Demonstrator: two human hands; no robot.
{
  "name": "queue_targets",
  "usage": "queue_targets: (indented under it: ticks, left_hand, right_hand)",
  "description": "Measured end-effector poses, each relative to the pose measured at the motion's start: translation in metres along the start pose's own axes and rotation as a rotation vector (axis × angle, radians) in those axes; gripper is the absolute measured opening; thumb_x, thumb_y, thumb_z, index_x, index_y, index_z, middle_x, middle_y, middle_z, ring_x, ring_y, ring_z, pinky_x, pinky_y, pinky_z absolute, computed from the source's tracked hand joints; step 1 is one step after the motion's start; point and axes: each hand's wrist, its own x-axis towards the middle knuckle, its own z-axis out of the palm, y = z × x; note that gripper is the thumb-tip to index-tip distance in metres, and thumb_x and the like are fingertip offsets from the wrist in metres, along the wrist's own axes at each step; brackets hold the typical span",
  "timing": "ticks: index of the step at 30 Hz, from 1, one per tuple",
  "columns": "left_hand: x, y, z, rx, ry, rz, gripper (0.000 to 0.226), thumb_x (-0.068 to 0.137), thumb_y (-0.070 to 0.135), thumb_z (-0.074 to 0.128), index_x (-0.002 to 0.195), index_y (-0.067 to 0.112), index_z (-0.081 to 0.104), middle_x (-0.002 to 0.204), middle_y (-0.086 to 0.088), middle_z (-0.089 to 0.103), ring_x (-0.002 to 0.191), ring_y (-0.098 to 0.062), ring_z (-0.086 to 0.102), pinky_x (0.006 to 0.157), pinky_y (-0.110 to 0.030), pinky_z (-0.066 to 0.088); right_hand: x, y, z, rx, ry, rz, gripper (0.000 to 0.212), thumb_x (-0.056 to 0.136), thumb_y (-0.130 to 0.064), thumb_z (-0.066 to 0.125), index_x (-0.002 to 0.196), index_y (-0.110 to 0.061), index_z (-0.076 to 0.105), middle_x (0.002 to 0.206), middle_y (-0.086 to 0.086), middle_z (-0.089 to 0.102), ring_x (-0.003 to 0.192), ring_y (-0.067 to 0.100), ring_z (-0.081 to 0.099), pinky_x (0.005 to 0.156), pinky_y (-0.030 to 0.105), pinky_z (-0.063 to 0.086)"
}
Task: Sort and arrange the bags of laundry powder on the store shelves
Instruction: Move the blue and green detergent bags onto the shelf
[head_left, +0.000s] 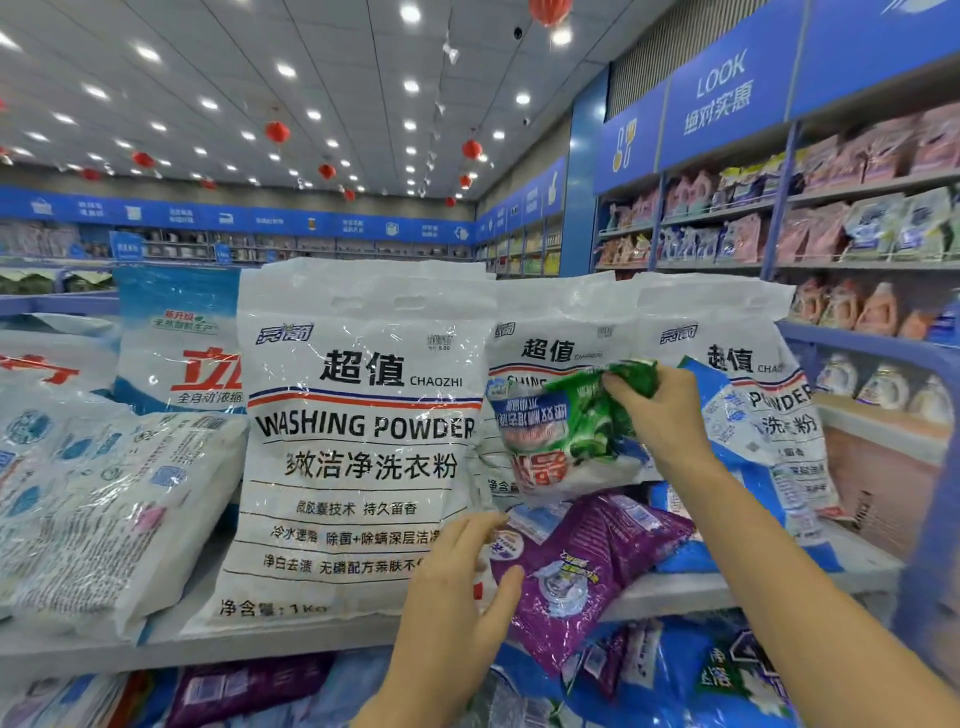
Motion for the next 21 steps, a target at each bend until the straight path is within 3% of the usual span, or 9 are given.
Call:
queue_targets:
  ticks: [3, 6, 8, 11, 13, 15, 17, 19, 21]
  left_hand:
    - [0.016, 0.002, 0.012, -0.198, -0.057, -0.232, 0.064, 0.083, 0.035, 0.071, 0.138, 0.035, 0.037, 0.133, 0.014, 0.048, 0.119, 0.003, 0.045, 0.102, -0.02, 0.04]
    - [0.034, 0.008, 0.023, -0.466, -0.117, -0.402, 0.098, 0.066, 0.049, 0.076, 0.147, 0.026, 0.026, 0.132, 0.017, 0.044, 0.108, 0.012, 0.049, 0.089, -0.012, 0.042]
    - [0.044, 0.012, 0.028, -0.611, -0.137, -0.443, 0.105, 0.056, 0.054, 0.077, 0.144, 0.021, 0.031, 0.126, 0.017, 0.051, 0.096, 0.017, 0.055, 0.077, -0.009, 0.046]
    - [0.05, 0.015, 0.036, -0.854, -0.194, -0.481, 0.107, 0.033, 0.064, 0.088, 0.122, 0.015, 0.053, 0.115, -0.002, 0.069, 0.098, -0.008, 0.067, 0.08, -0.022, 0.054]
    - [0.051, 0.017, 0.041, -1.054, -0.233, -0.539, 0.099, 0.027, 0.052, 0.093, 0.11, 0.008, 0.06, 0.102, -0.008, 0.073, 0.091, -0.02, 0.07, 0.078, -0.033, 0.057]
    - [0.051, 0.021, 0.047, -1.156, -0.244, -0.556, 0.074, 0.044, 0.033, 0.094, 0.105, 0.006, 0.063, 0.096, -0.009, 0.074, 0.085, -0.021, 0.072, 0.07, -0.031, 0.059]
    - [0.049, 0.028, 0.054, -1.258, -0.191, -0.57, 0.044, 0.064, 0.017, 0.081, 0.105, 0.009, 0.066, 0.099, -0.009, 0.074, 0.087, -0.021, 0.071, 0.074, -0.033, 0.059]
    - [0.049, 0.032, 0.06, -1.394, -0.12, -0.595, 0.039, 0.071, 0.018, 0.065, 0.109, 0.01, 0.066, 0.106, -0.01, 0.073, 0.091, -0.022, 0.071, 0.082, -0.037, 0.058]
    - [0.05, 0.037, 0.062, -1.465, -0.066, -0.591, 0.039, 0.073, 0.017, 0.061, 0.11, 0.01, 0.065, 0.105, -0.009, 0.073, 0.089, -0.021, 0.072, 0.078, -0.035, 0.059]
  right_hand:
    - [0.003, -0.018, -0.008, 0.161, -0.023, -0.013, 0.025, 0.086, -0.007, 0.065, 0.065, -0.02, 0.064, 0.066, 0.001, 0.065, 0.067, 0.019, 0.064, 0.069, 0.038, 0.055]
    - [0.003, -0.029, -0.02, 0.255, -0.072, -0.013, 0.023, 0.086, -0.005, 0.063, 0.068, -0.019, 0.065, 0.062, -0.007, 0.067, 0.059, 0.006, 0.064, 0.063, 0.027, 0.055]
    - [0.0, -0.032, -0.031, 0.385, -0.079, 0.047, 0.018, 0.088, -0.004, 0.061, 0.073, -0.014, 0.065, 0.06, -0.007, 0.068, 0.057, 0.007, 0.065, 0.057, 0.023, 0.056]
    - [-0.008, -0.033, -0.045, 0.537, -0.09, 0.117, 0.014, 0.09, -0.005, 0.057, 0.08, -0.011, 0.065, 0.062, -0.006, 0.07, 0.057, 0.007, 0.067, 0.052, 0.019, 0.053]
    - [-0.012, -0.033, -0.052, 0.537, -0.112, 0.114, 0.012, 0.091, -0.006, 0.056, 0.083, -0.01, 0.065, 0.065, -0.005, 0.071, 0.06, 0.008, 0.067, 0.053, 0.02, 0.054]
    - [-0.015, -0.033, -0.061, 0.526, -0.159, 0.106, 0.009, 0.091, -0.01, 0.056, 0.09, -0.012, 0.064, 0.072, -0.007, 0.072, 0.066, 0.007, 0.068, 0.055, 0.019, 0.053]
    - [-0.021, -0.029, -0.071, 0.506, -0.192, 0.118, 0.014, 0.09, -0.018, 0.057, 0.103, -0.02, 0.06, 0.088, -0.015, 0.071, 0.078, 0.002, 0.068, 0.059, 0.017, 0.052]
    - [-0.033, -0.016, -0.078, 0.419, -0.186, 0.143, 0.027, 0.085, -0.028, 0.06, 0.112, -0.024, 0.055, 0.105, -0.011, 0.064, 0.091, 0.004, 0.065, 0.065, 0.019, 0.053]
    - [-0.052, 0.001, -0.076, 0.334, -0.176, 0.184, 0.029, 0.084, -0.03, 0.062, 0.11, -0.02, 0.055, 0.111, 0.001, 0.059, 0.092, 0.011, 0.064, 0.066, 0.023, 0.056]
